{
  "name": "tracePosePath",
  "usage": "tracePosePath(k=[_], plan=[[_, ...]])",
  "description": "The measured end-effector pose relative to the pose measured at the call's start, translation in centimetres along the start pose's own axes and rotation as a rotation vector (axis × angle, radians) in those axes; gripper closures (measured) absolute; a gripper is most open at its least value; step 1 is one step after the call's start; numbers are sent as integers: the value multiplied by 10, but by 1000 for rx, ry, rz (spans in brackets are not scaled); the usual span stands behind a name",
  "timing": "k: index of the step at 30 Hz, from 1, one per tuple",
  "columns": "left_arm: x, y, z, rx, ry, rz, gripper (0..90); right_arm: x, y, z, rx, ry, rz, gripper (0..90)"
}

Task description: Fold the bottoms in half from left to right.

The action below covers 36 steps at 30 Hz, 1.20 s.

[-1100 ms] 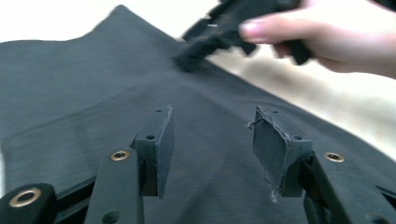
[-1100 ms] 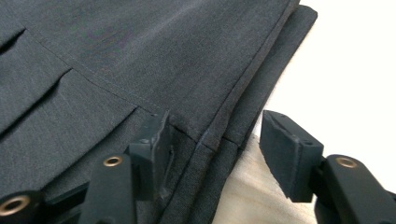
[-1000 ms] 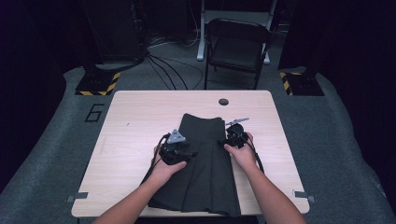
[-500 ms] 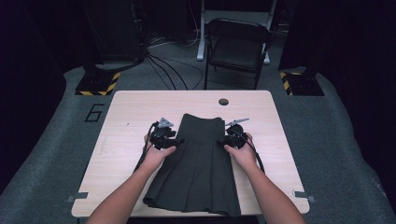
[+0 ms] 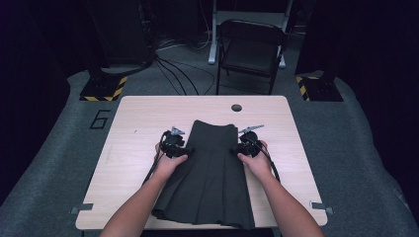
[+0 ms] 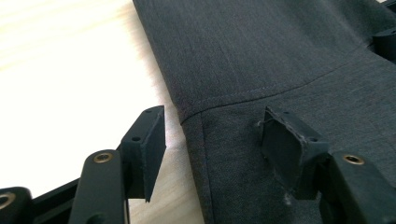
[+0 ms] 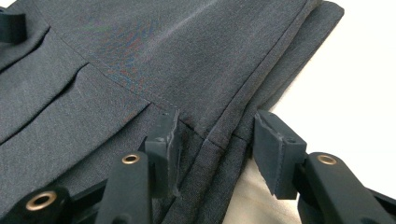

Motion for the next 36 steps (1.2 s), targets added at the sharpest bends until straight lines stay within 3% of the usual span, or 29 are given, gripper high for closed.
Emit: tracePosePath(k=[2,3,5,6,7,8,10,11,14,16,17,19,20,21,24,30,36], plan=[[0,-3,-2,16,6,-15,395,0,0,0,-1,-9,4,544],[-1,-4,-3,11,42,-22,444,0,0,0,5,-19,12,564],[-1,-3,-4,17,31,-27,477,0,0,0,5,-21,16,581],[-1,-2,-4,23,39,-29,553,0,-1,1,-3,-12,28,609],[-2,-1,-5,19,51,-26,553,0,-1,1,-3,-12,28,609],[-3,1,-5,19,49,-24,630,1,-1,2,1,-11,30,634],[-4,5,-6,22,22,-20,688,2,-1,3,-10,4,26,668],[-5,6,-7,22,28,-21,712,4,-2,5,-15,9,22,683],[-5,11,-10,16,21,-18,744,8,-4,9,-29,50,1,707],[-5,15,-13,10,23,-6,752,12,-6,11,-31,42,5,714],[-5,18,-15,8,29,3,752,13,-7,13,-29,62,5,718],[-3,22,-17,6,33,0,733,16,-8,15,-24,55,7,723],[-1,24,-17,5,39,9,733,18,-9,17,-28,83,-4,728],[4,26,-15,0,40,19,643,23,-10,20,-17,136,-26,736],[11,27,-9,-15,52,34,524,29,-11,22,-16,173,-53,742],[17,19,3,-17,38,54,464,27,-12,20,-16,154,-51,743],[23,8,10,-33,98,45,452,24,-12,18,-16,135,-38,737]])
Point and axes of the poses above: each handheld gripper's, and its own axes: y roughly backward along the jaws, z roughly out of its top, x roughly to its left, the point moved 4 cm from there along -y, roughly forward along the jaws, and after that the axes turned 3 degrees about y, right-handed, at the moved point
